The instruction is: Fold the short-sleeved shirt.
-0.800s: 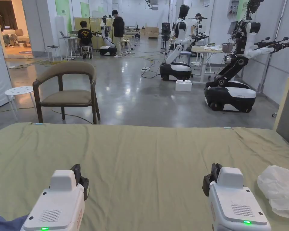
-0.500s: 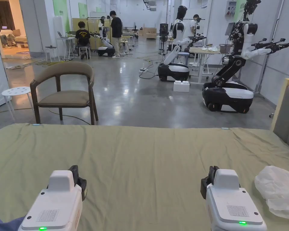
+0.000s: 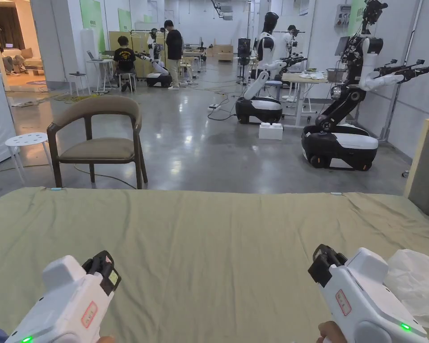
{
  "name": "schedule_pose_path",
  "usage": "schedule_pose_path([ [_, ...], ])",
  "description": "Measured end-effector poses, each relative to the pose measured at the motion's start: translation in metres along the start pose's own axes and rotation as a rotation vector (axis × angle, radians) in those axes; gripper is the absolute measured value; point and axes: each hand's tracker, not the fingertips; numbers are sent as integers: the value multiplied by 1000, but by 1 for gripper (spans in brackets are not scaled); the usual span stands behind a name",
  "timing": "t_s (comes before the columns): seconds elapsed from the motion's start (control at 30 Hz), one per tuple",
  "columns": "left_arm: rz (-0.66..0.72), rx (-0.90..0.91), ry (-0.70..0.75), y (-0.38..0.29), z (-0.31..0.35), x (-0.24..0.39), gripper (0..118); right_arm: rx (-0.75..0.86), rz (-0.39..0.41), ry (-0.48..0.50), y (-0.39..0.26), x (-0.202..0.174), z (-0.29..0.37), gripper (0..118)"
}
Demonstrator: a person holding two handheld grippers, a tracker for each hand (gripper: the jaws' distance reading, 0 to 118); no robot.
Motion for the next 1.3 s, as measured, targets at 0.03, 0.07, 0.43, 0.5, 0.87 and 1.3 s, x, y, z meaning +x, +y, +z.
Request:
schedule_pose_path([
  [0.03, -175, -11, 7, 0, 0, 10, 0, -11, 138, 16, 1, -8, -2, 4],
  [0.07, -356, -20, 17, -1, 0, 21, 0, -32, 358, 29, 1, -20, -4, 4],
  [0.43, -1300, -37, 81, -26, -14, 47, 0, 10, 1459, -72, -43, -57, -10, 4],
  [0.5, -1313, -33, 87, -28, -15, 46, 0, 14, 1432, -84, -40, -55, -10, 4],
  [0.87, -389, -40, -62, 1, -6, 22, 0, -89, 525, -125, -15, -30, -14, 3],
  [1.3, -154, -1, -36, 16, 12, 20, 0, -33, 420, -146, -15, -21, -1, 3],
])
